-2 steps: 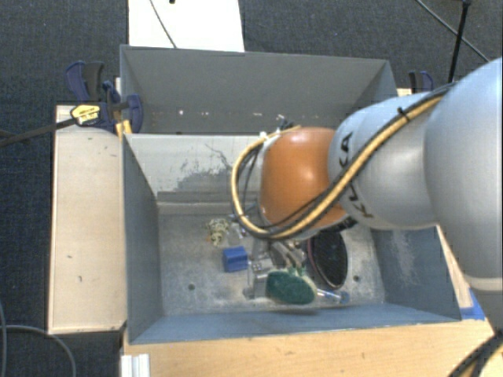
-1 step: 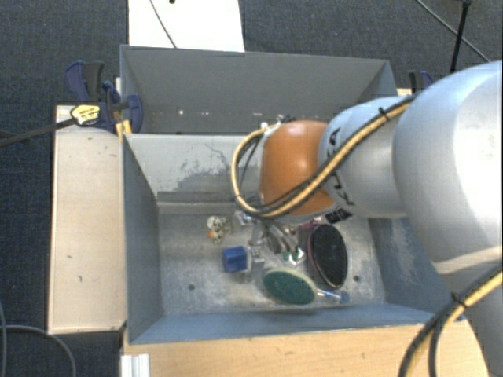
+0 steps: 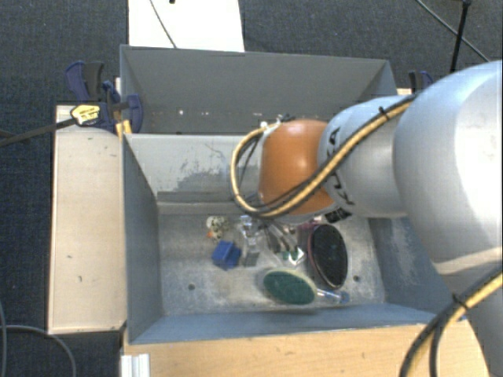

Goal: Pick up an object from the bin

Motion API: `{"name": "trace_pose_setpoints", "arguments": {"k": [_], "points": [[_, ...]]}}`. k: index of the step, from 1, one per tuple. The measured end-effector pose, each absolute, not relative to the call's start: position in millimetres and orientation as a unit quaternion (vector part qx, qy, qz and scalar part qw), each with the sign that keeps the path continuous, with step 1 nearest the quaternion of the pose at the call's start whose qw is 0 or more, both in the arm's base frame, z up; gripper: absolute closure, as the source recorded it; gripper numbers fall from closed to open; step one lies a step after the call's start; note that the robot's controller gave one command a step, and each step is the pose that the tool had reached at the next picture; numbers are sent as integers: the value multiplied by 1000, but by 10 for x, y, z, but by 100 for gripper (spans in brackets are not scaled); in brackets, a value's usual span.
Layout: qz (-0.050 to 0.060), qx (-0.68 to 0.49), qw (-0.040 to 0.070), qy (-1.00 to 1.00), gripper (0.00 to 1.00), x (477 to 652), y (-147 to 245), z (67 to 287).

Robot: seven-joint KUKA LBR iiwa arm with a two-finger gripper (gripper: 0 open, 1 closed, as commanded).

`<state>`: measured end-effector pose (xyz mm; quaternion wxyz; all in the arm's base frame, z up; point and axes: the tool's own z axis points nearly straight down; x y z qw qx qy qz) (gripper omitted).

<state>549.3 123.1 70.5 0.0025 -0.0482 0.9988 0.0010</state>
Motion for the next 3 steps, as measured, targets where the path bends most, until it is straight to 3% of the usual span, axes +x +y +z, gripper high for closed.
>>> {"name": "trace_pose_setpoints", "arguments": {"k": [1, 2, 3], "points": [[3, -44, 3, 999, 100, 5457, 1917, 711], [2, -53, 3, 999, 100, 5576, 2391, 895], [1, -51, 1, 999, 0, 5572, 2362, 882]]}}
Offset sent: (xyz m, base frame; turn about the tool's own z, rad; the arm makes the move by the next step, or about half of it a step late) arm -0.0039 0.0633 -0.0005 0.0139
